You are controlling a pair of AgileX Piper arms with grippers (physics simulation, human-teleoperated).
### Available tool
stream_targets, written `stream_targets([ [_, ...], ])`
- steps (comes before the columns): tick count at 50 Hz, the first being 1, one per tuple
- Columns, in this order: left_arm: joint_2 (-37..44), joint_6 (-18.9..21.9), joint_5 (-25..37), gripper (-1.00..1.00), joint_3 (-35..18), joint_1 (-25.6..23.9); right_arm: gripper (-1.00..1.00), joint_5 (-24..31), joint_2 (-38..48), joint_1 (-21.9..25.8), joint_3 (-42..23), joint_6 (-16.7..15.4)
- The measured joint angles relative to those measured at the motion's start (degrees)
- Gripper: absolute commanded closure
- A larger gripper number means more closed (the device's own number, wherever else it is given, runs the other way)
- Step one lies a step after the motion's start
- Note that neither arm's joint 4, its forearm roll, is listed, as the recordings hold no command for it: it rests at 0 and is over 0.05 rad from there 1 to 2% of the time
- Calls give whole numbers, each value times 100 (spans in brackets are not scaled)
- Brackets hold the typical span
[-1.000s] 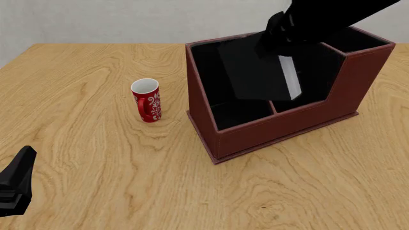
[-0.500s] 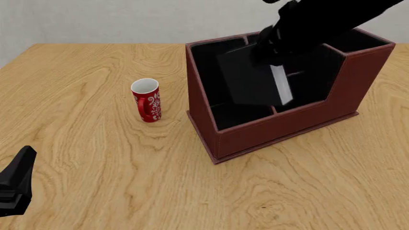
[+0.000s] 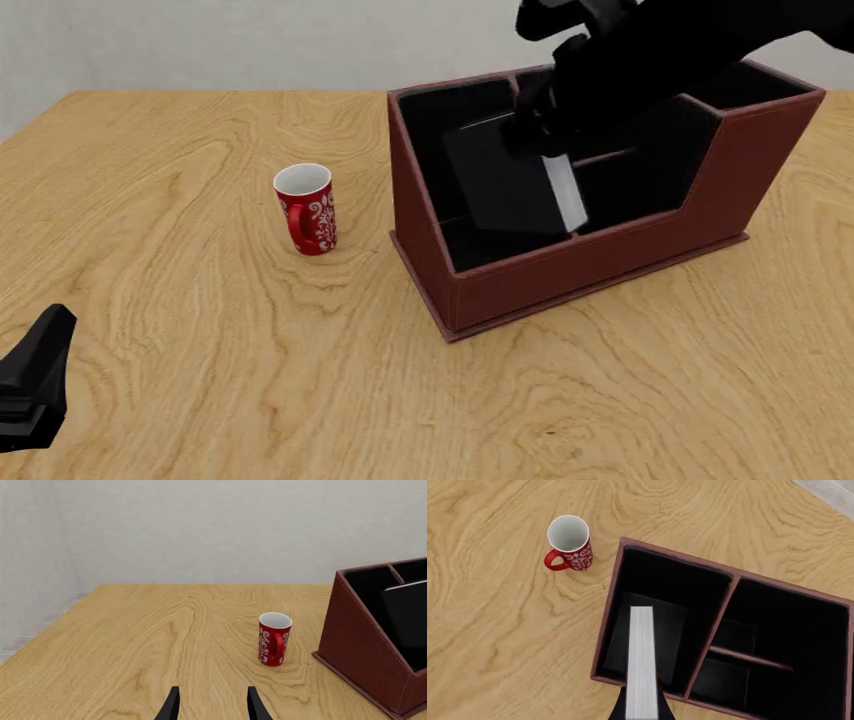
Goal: Pick up the book and place it in the left compartment of the caddy.
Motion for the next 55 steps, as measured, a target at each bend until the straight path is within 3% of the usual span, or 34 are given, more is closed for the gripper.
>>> stream_targets([
  [55,0,0,0,-100,0,0,100,-608,714,-15,79,69],
])
